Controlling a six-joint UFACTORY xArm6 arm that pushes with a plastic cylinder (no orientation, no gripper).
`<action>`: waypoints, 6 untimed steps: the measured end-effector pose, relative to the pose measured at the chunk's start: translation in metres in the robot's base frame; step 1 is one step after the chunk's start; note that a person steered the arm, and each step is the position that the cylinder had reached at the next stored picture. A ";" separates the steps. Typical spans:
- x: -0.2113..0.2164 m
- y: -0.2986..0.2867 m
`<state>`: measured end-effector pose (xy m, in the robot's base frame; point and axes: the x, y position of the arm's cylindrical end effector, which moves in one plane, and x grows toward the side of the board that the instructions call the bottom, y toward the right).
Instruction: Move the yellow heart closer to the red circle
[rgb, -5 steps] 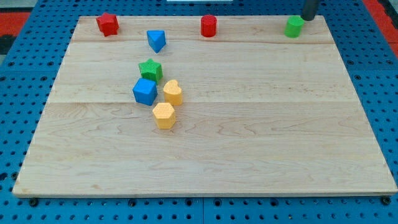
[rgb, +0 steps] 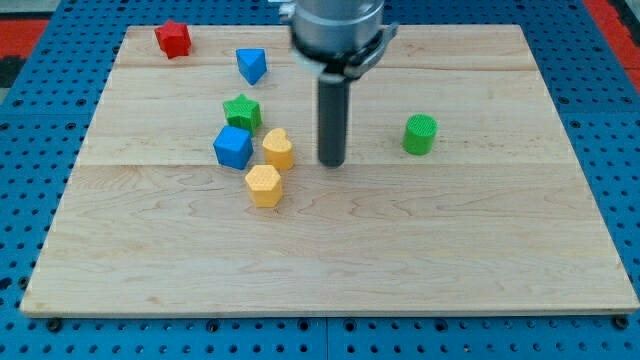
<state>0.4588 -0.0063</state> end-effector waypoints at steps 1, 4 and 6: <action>0.004 -0.039; -0.073 -0.070; -0.122 -0.062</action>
